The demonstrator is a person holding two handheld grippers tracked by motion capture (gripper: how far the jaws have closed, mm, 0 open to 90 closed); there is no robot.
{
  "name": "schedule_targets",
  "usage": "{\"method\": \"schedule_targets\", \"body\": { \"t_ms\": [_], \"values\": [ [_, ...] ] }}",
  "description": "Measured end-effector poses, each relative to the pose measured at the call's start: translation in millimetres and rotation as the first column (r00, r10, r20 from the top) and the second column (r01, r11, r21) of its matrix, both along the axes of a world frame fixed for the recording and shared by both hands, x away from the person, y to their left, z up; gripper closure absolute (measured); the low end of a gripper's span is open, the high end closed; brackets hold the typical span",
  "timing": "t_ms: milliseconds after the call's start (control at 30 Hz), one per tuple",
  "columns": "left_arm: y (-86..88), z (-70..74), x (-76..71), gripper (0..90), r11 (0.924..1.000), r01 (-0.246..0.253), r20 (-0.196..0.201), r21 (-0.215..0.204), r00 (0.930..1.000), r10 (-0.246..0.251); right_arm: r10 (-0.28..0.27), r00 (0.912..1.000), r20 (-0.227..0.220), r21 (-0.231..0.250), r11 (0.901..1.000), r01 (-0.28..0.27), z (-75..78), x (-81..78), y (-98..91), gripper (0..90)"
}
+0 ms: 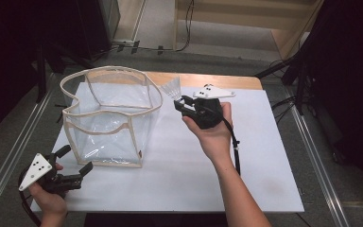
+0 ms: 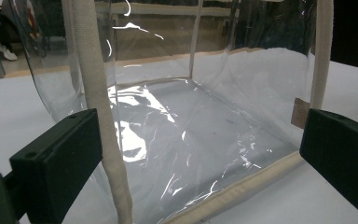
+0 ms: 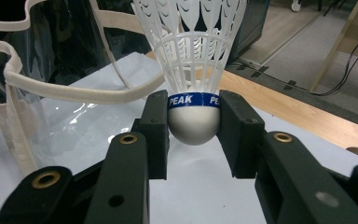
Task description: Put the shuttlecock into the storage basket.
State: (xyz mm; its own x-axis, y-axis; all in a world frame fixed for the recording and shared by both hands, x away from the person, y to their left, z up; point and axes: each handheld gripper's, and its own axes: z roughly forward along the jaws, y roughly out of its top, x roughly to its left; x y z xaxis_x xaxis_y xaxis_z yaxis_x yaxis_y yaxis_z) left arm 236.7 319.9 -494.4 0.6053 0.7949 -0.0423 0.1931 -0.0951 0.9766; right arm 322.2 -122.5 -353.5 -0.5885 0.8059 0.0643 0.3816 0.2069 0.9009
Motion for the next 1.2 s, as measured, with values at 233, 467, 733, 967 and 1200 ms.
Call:
{"method": "schedule_targets", "body": {
  "t_ms": [233,467,733,967,1200],
  "values": [
    [0.0,0.0,0.1,0.0,1.0,0.001,0.0,0.0,1.0,-0.001,0.01,0.9999,0.004,0.003,0.9999,-0.011,2.4,1.2,5.3,63.0],
    [0.2,0.0,0.0,0.0,1.0,0.001,0.0,-0.001,1.0,-0.001,0.02,0.9998,0.009,0.003,0.9998,-0.02,4.6,2.2,10.5,63.1],
    [0.2,0.1,0.0,0.0,1.0,0.001,0.0,-0.001,1.0,-0.001,0.034,0.9993,0.014,0.004,0.9994,-0.034,6.6,3.4,15.5,63.0],
    [0.3,0.1,0.0,0.0,1.0,0.002,0.001,-0.001,1.0,-0.002,0.045,0.9989,0.015,0.005,0.999,-0.045,6.5,4.3,21.3,63.0],
    [0.5,0.2,-0.1,0.0,1.0,0.003,0.001,-0.003,1.0,-0.003,0.052,0.9985,0.015,0.008,0.9986,-0.053,7.6,5.1,26.9,63.0]
  ]
}}
